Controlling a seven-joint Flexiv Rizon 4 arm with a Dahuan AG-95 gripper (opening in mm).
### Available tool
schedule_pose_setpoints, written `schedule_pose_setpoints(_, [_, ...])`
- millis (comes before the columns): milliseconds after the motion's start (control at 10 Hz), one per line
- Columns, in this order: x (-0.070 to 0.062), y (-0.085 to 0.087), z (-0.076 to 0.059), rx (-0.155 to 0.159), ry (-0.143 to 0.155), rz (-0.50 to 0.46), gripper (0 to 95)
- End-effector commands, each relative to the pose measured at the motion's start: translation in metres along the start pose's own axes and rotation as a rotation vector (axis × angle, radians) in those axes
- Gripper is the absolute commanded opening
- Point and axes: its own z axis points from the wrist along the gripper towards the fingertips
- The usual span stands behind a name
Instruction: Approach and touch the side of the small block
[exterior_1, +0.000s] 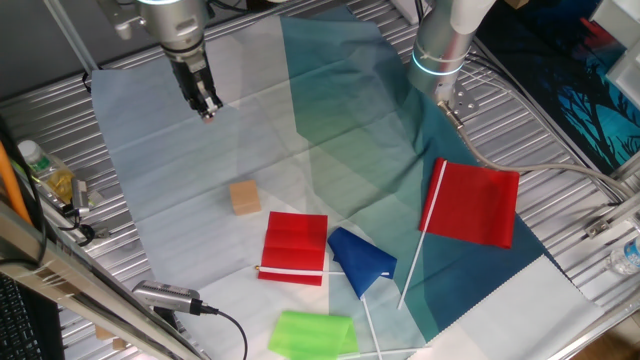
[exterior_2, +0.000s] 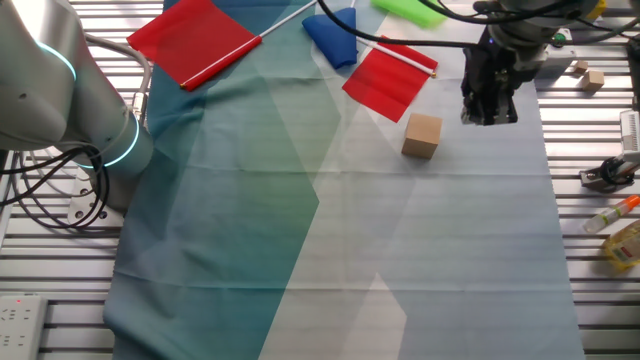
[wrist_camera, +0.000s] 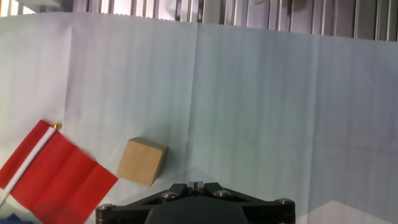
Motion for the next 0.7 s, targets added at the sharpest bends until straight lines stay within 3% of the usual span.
schedule_pose_setpoints(100, [-0.0033,-0.0018,-0.0098,-0.008,0.003,0.026,0.0])
schedule_pose_setpoints(500, [-0.0035,-0.0024,-0.0109,-0.022,0.0,0.007,0.0])
schedule_pose_setpoints(700, [-0.0035,-0.0024,-0.0109,-0.023,0.017,-0.002,0.0])
